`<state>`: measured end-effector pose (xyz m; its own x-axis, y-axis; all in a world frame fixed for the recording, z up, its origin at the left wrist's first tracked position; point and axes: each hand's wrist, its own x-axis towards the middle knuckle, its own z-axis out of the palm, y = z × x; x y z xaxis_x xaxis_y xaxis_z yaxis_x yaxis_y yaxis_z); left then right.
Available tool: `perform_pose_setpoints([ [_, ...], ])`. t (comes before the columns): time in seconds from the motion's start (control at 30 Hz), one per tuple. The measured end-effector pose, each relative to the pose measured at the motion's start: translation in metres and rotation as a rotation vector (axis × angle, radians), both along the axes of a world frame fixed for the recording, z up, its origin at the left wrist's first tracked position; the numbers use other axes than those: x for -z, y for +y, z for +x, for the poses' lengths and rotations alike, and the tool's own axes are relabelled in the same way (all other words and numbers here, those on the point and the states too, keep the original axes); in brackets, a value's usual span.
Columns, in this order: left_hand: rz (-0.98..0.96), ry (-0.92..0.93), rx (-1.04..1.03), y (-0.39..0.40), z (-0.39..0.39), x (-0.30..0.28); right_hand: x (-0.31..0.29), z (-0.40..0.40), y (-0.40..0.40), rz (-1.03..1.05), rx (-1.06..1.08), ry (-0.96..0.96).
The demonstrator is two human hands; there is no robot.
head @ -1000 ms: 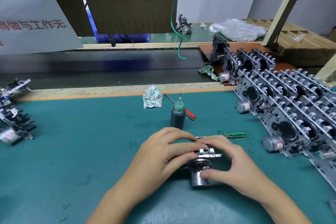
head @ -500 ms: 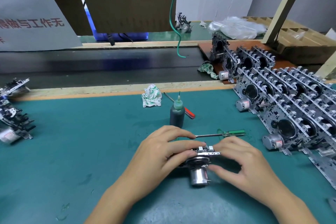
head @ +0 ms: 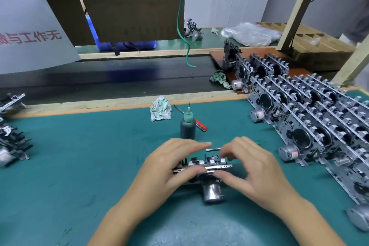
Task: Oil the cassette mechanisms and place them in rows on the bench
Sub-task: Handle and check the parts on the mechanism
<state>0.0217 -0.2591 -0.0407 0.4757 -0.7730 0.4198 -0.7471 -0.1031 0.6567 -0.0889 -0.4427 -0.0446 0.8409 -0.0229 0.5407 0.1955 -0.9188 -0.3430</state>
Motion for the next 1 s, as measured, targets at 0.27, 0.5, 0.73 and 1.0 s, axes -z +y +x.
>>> perform_pose_setpoints([
  [0.27, 0.044, -0.334, -0.138, 0.017, 0.002, -0.016, -0.035, 0.022, 0.007, -0.375, -0.179, 0.151],
  [0.5, 0.012, -0.507, 0.086, -0.026, -0.004, -0.043, -0.048, -0.023, -0.014, -0.238, -0.070, 0.167],
  [0.73, -0.066, -0.567, 0.416, -0.136, -0.053, -0.060, -0.058, -0.119, -0.055, -0.063, 0.355, 0.154],
  [1.0, 0.057, -0.493, 0.523, -0.197, -0.091, -0.043, -0.038, -0.159, -0.074, -0.085, 0.690, 0.193],
])
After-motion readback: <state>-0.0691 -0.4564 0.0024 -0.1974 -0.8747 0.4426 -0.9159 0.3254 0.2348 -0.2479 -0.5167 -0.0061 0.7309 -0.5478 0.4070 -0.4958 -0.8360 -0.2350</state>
